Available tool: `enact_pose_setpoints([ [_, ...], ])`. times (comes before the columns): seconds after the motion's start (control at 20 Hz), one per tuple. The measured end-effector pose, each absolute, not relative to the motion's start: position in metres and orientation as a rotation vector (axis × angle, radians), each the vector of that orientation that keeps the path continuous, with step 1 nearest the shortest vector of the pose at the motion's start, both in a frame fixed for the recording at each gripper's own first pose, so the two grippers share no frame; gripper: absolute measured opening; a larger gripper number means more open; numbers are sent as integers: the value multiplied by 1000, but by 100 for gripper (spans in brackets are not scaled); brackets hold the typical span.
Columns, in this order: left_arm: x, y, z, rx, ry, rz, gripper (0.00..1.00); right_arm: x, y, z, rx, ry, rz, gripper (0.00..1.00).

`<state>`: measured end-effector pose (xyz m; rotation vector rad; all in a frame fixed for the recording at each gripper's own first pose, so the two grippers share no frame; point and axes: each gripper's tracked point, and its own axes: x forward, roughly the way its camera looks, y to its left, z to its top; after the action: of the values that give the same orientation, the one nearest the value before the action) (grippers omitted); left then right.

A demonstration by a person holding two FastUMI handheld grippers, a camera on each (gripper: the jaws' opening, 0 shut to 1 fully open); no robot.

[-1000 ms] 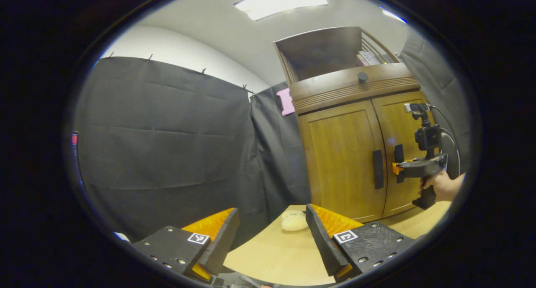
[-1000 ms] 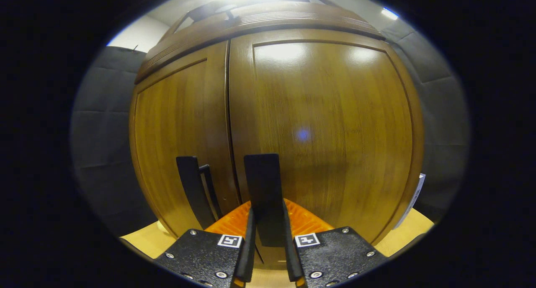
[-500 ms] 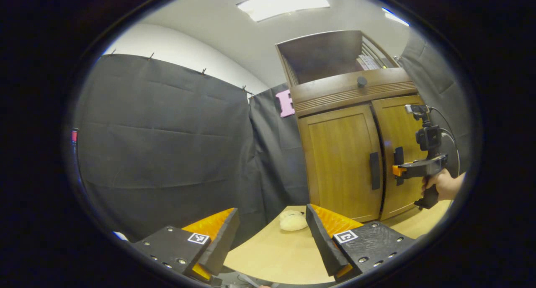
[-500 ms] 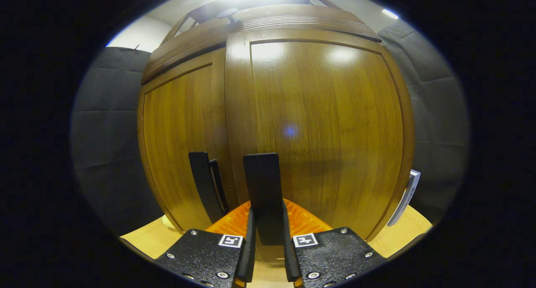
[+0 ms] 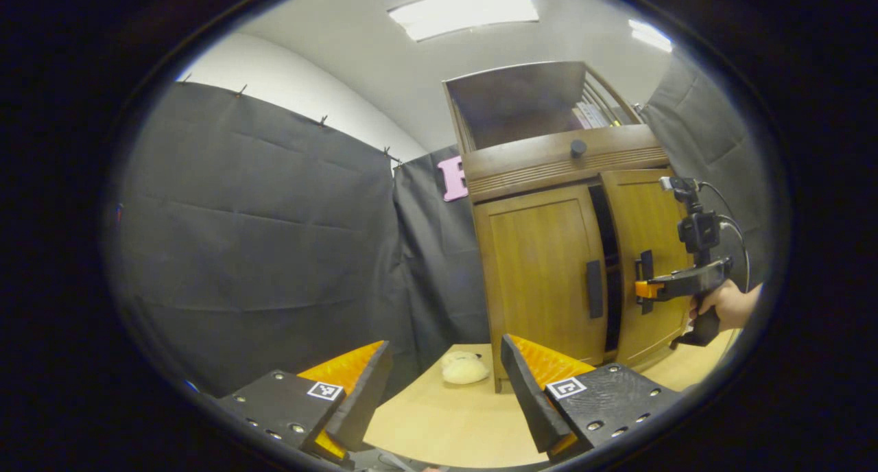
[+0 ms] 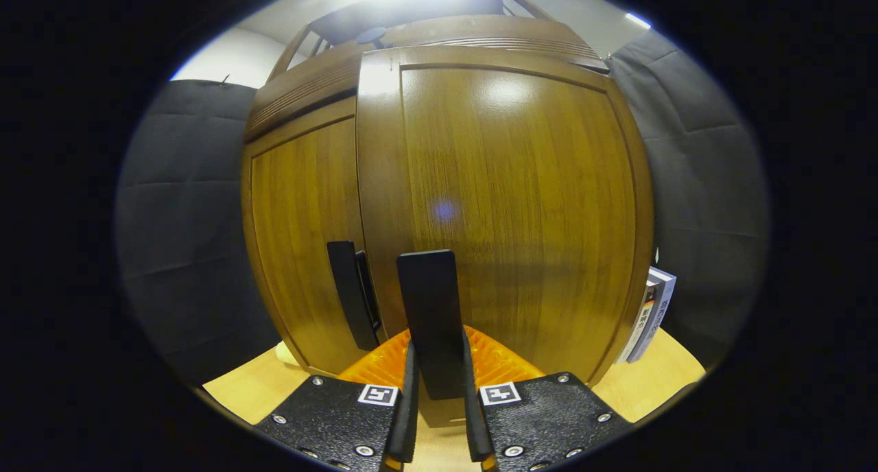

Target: Open the right door of the double-door shoe cabinet with the right hand, and open the left door with the left hand.

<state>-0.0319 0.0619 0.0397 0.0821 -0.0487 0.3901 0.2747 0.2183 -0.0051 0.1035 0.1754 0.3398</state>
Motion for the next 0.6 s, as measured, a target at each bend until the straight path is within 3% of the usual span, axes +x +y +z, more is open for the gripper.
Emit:
enact_pose_setpoints([
  [0.4,-28,58,37,74,-71,333,98,274,218,-4,109,166,329,29],
  [0.45,-29,57,38,74,-75,323,91,274,218,-4,108,165,326,29],
  [0.5,-30,55,38,74,-78,309,98,274,217,-3,104,164,322,29],
  [0.6,-32,52,41,68,-85,287,98,274,217,-4,99,164,315,29],
])
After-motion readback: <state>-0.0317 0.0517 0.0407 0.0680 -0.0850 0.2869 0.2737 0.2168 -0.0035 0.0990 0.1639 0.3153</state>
